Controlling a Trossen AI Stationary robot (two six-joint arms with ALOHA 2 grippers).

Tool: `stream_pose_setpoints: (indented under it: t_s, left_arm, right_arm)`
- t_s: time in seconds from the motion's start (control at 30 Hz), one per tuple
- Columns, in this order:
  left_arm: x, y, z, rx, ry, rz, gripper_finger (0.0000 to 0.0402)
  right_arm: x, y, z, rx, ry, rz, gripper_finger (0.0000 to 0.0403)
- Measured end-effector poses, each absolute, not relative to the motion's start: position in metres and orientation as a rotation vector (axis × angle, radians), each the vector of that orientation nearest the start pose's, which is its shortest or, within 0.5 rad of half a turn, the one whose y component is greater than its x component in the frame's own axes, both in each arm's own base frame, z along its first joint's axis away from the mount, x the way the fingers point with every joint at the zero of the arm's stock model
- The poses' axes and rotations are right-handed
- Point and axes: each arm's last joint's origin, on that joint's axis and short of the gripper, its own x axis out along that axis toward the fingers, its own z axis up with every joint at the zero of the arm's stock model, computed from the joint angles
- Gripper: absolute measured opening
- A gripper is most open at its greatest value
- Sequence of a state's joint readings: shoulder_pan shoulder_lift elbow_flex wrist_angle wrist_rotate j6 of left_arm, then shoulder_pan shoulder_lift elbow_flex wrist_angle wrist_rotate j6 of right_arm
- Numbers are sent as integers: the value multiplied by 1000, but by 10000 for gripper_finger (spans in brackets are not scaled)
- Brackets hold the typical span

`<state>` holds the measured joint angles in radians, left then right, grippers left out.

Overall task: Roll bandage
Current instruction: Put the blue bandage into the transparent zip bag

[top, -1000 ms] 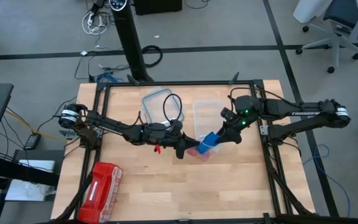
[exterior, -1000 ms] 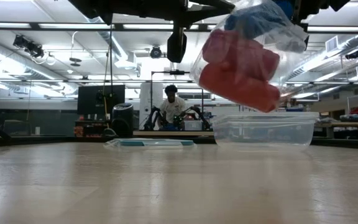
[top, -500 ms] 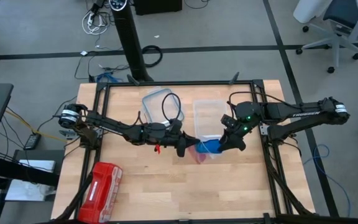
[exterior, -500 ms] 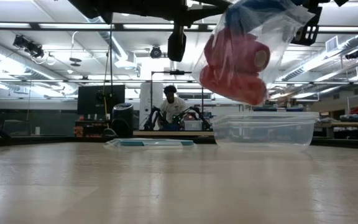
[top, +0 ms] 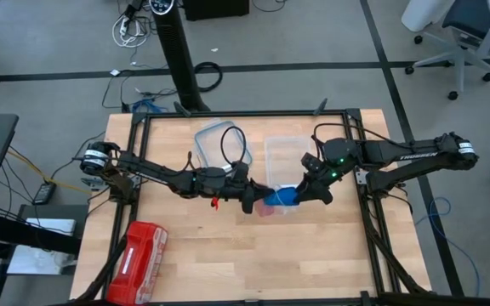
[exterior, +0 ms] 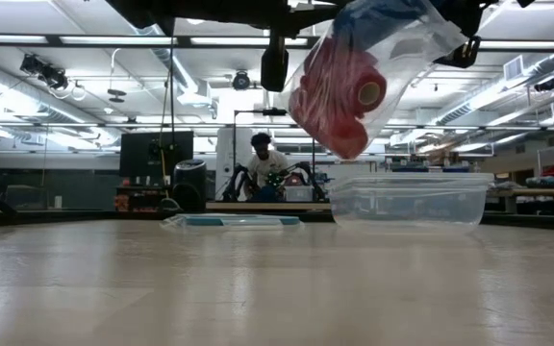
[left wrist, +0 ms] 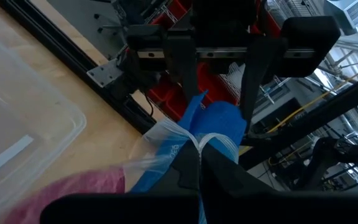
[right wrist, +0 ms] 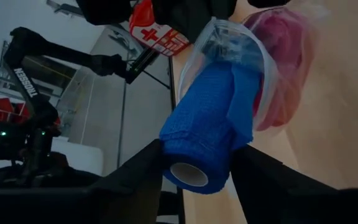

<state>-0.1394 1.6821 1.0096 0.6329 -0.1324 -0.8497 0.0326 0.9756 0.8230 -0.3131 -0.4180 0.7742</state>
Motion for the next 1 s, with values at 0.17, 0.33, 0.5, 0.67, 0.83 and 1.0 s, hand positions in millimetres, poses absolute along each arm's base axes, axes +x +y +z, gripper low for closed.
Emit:
stream_pose_setpoints:
  t_s: [0.17,0.33,0.5,0.67,0.83,1.0]
  left_arm:
    - [372,-48,256,-845,35,21,4]
    - [372,-47,255,-870,31,49,4]
    - [371,-47,251,-893,70,75,4]
    - [370,-52,246,-897,126,85,4]
    - [369,-58,245,-894,140,74,4]
    - [367,-65,242,-885,177,77,4]
  right_arm:
    - [206,19,301,876,635,228,166]
    - [205,20,297,885,679,207,165]
    - [207,20,289,877,730,140,164]
    - [212,22,283,926,793,180,164]
    - [212,24,284,996,825,214,164]
    - [211,25,284,1047,855,244,164]
